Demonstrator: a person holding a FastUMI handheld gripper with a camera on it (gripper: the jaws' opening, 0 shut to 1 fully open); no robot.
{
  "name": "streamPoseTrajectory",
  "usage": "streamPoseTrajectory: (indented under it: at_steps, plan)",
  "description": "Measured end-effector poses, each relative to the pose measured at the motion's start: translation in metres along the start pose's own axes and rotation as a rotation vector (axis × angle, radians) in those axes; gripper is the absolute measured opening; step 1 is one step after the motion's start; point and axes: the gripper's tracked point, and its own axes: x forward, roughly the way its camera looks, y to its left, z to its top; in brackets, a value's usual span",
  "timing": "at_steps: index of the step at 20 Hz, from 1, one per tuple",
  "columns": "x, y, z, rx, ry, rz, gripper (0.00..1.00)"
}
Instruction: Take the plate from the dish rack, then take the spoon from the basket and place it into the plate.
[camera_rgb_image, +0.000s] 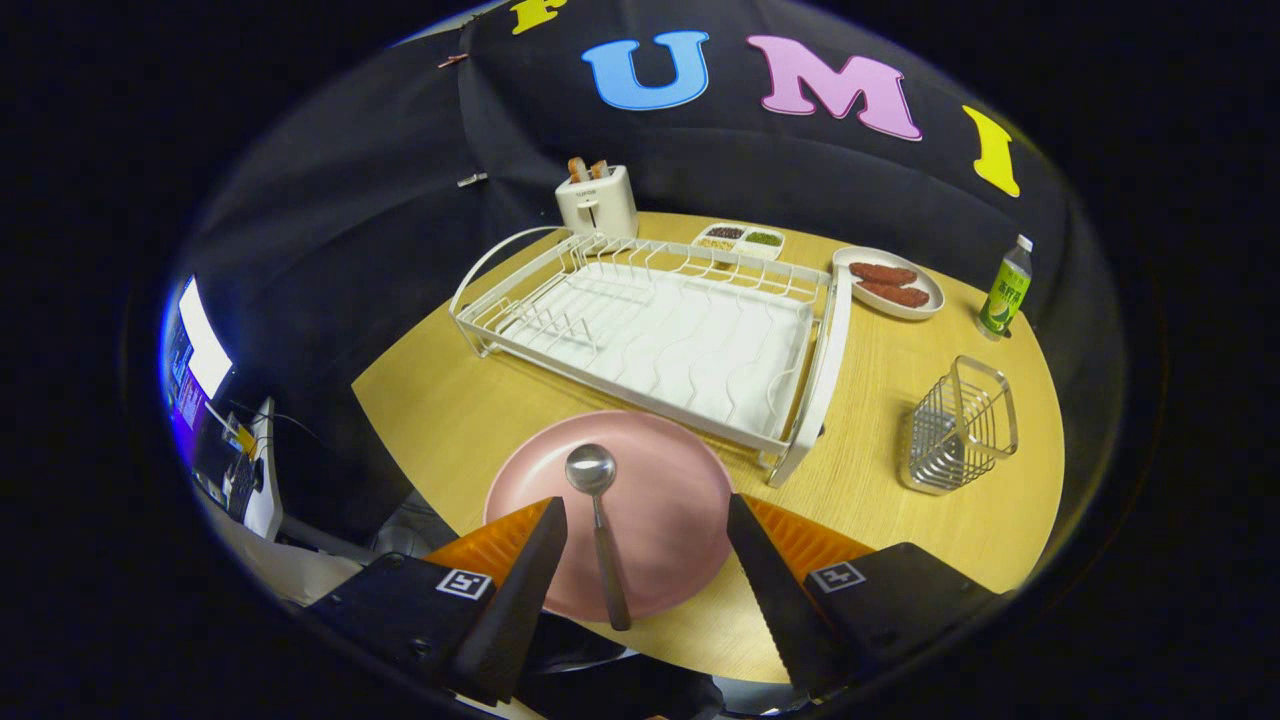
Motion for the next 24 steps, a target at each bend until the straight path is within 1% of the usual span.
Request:
streamPoseTrajectory:
  at_steps: [3, 9, 11, 13, 17, 19, 24]
  plan:
    - [-0.022, -0.010, 0.037, -0.011, -0.101, -0.042, 0.99]
    - [-0.087, -0.054, 0.123, -0.103, -0.311, -0.228, 0.98]
    - [-0.110, -0.066, 0.149, -0.114, -0.378, -0.280, 0.96]
    - [-0.131, -0.076, 0.174, -0.113, -0.435, -0.320, 0.98]
    - [-0.179, -0.097, 0.218, -0.131, -0.564, -0.416, 0.98]
    - [-0.198, -0.105, 0.234, -0.149, -0.610, -0.447, 0.98]
    - [-0.225, -0.119, 0.248, -0.112, -0.669, -0.459, 0.98]
